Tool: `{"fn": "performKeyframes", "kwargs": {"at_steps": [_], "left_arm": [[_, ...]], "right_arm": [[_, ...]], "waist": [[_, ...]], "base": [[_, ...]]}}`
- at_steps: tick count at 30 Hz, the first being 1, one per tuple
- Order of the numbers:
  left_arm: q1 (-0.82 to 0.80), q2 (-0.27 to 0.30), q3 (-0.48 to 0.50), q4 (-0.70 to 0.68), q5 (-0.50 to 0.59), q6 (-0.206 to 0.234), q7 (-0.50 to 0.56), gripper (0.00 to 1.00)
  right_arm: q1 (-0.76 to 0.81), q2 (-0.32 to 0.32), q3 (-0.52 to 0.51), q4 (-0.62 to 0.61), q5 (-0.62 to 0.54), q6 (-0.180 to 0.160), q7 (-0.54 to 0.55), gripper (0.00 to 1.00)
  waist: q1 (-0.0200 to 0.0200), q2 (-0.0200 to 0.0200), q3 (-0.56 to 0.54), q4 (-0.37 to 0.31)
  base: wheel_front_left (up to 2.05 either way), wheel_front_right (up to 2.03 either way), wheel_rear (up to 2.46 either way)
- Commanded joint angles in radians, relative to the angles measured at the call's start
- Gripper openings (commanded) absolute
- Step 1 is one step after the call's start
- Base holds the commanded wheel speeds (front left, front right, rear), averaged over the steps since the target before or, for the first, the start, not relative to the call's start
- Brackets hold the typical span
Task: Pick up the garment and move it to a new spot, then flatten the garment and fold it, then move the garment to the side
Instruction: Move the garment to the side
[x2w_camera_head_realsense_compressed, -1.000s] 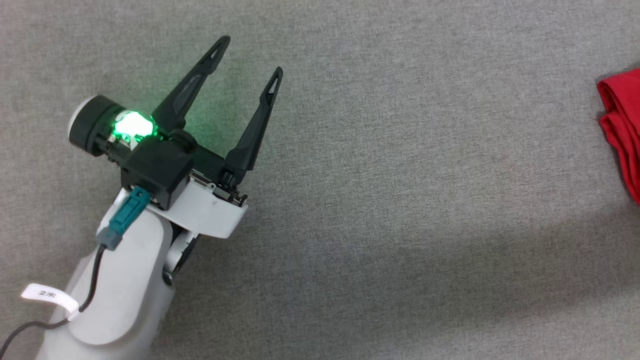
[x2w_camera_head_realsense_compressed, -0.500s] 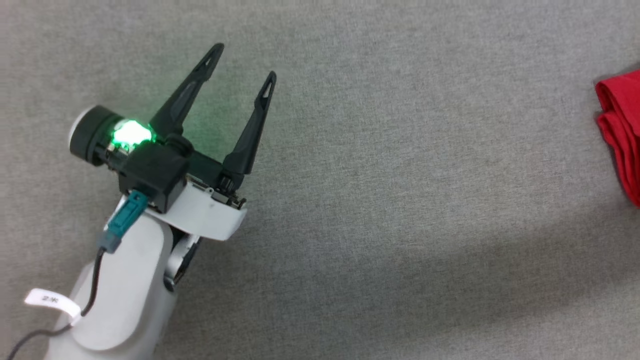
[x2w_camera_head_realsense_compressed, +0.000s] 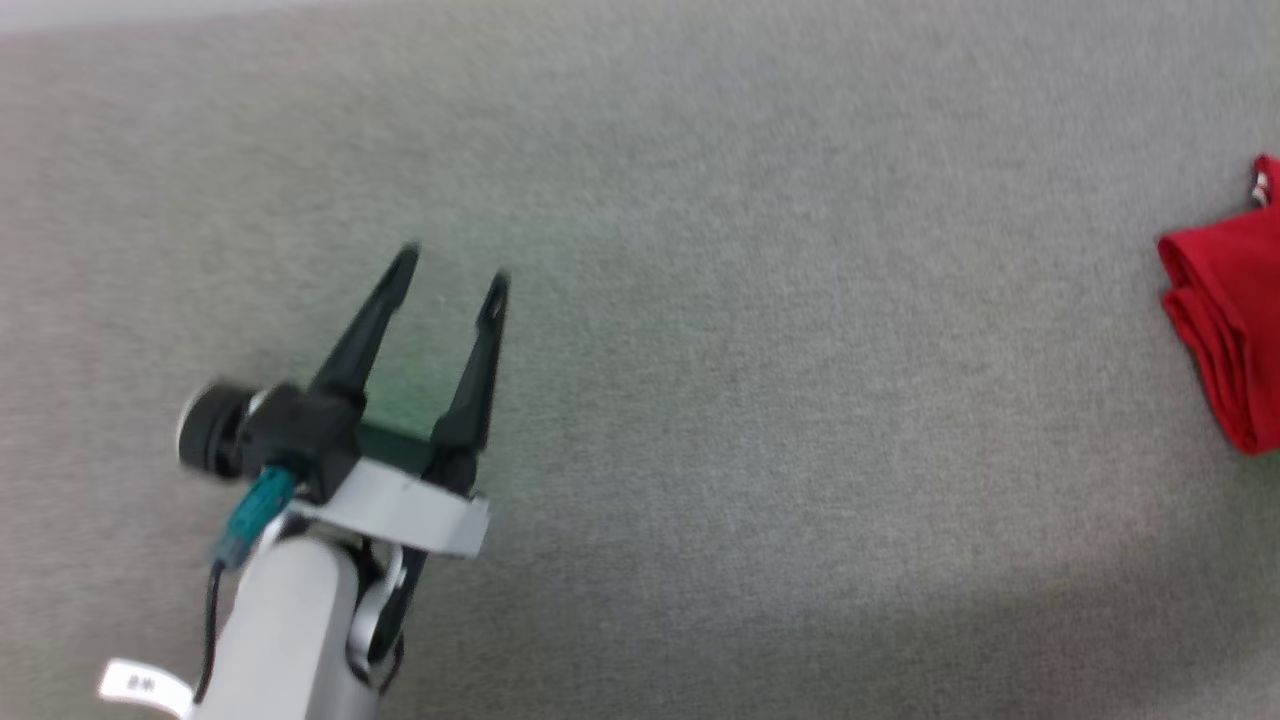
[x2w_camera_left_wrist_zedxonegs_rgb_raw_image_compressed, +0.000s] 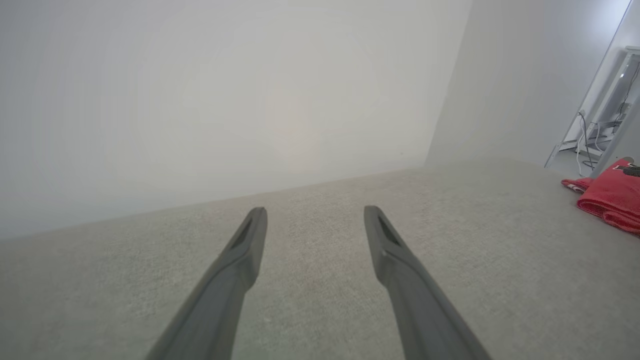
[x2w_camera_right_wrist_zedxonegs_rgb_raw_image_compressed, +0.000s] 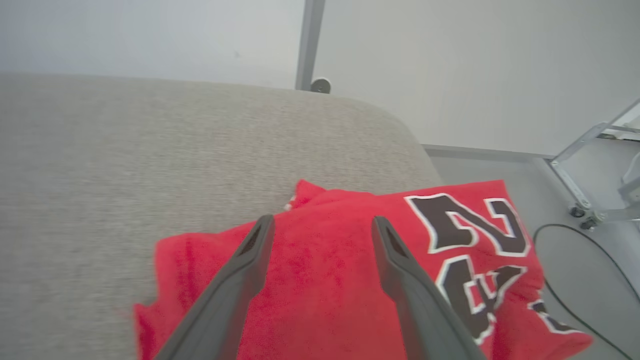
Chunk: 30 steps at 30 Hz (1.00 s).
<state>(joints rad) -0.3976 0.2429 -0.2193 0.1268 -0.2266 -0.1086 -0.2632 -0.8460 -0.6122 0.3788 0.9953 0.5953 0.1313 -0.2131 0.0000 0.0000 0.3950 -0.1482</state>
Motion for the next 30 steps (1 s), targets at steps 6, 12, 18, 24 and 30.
{"fn": "performKeyframes", "kwargs": {"at_steps": [6, 12, 18, 24, 30], "left_arm": [[0.109, -0.020, 0.079, 0.063, -0.031, -0.009, -0.001, 1.00], [0.193, -0.032, 0.147, 0.075, -0.037, -0.015, -0.001, 1.00], [0.241, -0.033, 0.182, 0.077, -0.019, -0.020, -0.001, 1.00], [0.292, -0.042, 0.190, 0.067, -0.007, -0.021, -0.001, 1.00], [0.358, -0.049, 0.200, 0.035, 0.005, -0.022, -0.001, 1.00]], "right_arm": [[0.128, 0.084, 0.036, -0.143, 0.091, -0.001, -0.045, 1.00], [0.228, 0.148, 0.048, -0.279, 0.095, -0.001, -0.052, 1.00], [0.305, 0.192, -0.011, -0.385, 0.070, -0.001, -0.052, 1.00], [0.421, 0.213, -0.108, -0.471, 0.018, -0.001, -0.052, 1.00], [0.568, 0.228, -0.185, -0.563, -0.037, -0.001, -0.052, 1.00]], "waist": [[0.0000, 0.0000, -0.142, 0.080], [0.0000, 0.0000, -0.215, 0.109], [0.0000, 0.0000, -0.269, 0.132], [0.0000, 0.0000, -0.315, 0.154], [0.0000, 0.0000, -0.343, 0.163]], "base": [[0.00, 0.00, 0.00], [0.00, 0.00, 0.00], [0.00, 0.00, 0.00], [0.00, 0.00, 0.00], [0.00, 0.00, 0.00]]}}
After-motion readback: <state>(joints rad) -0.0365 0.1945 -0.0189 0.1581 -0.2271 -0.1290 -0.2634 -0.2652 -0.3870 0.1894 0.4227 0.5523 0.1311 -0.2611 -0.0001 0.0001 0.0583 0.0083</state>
